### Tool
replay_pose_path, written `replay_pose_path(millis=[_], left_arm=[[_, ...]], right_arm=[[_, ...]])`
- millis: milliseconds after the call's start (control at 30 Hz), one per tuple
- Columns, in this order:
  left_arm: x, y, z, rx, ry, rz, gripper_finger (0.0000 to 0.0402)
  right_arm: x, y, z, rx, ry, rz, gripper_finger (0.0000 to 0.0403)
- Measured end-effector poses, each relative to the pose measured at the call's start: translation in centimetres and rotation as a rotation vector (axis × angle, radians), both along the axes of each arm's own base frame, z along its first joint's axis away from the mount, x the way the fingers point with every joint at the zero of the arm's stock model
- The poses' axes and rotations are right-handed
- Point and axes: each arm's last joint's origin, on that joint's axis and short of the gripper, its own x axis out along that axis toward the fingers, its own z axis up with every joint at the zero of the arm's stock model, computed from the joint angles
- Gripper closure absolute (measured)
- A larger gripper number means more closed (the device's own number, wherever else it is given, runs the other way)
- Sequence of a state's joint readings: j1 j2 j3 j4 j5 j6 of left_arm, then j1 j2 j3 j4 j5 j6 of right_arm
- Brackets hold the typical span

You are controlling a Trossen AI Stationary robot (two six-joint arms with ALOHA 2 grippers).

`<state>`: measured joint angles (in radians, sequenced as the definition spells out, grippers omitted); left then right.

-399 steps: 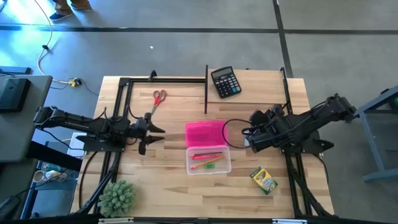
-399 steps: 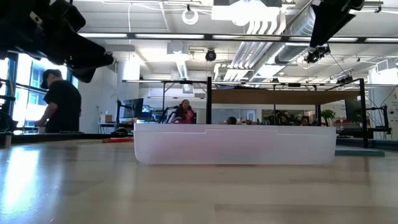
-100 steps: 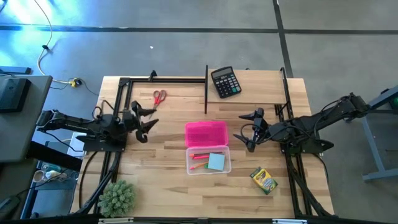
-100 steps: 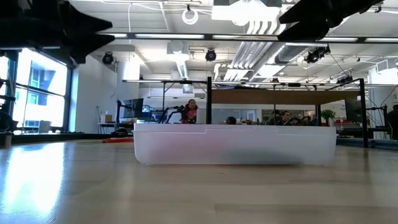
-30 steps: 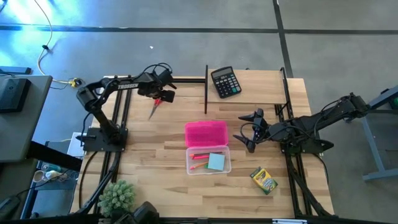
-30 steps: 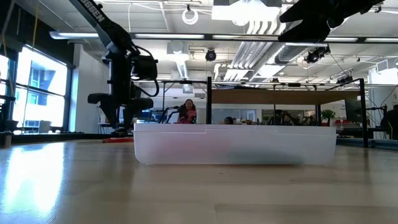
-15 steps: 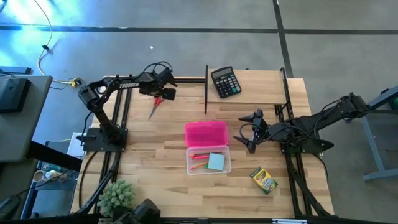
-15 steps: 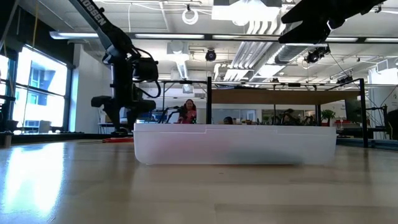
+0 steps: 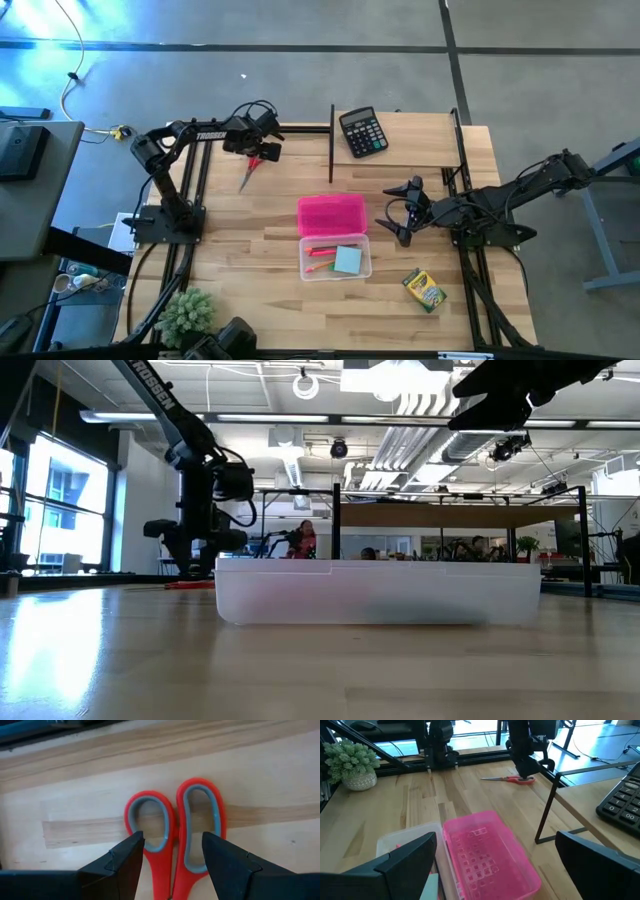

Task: Pack school essentials
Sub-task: Put the red scissors into the transparent box

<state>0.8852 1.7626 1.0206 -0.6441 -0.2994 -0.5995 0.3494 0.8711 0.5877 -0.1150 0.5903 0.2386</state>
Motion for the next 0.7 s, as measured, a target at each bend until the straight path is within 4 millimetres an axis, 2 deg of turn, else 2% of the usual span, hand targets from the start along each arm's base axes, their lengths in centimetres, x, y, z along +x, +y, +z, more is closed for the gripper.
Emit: replay_pose_path(millis=[333,567,700], left_arm=[[0.1,0.1,0.0,0.011,-0.007,0.007,0.0211],[0.5,0.0,-1.2,0.001,0.047,-0.008,0.0211],[0.6,-0.1,-1.2,0.008,0.049,-0.006,0.0211]], right_arm=[[0.0,0.0,0.0,0.000,0.000,0.000,0.0004],[0.0,0.0,0.0,0.000,0.000,0.001,0.0004],[0.0,0.0,0.0,-0.002,0.000,0.001,0.0004]])
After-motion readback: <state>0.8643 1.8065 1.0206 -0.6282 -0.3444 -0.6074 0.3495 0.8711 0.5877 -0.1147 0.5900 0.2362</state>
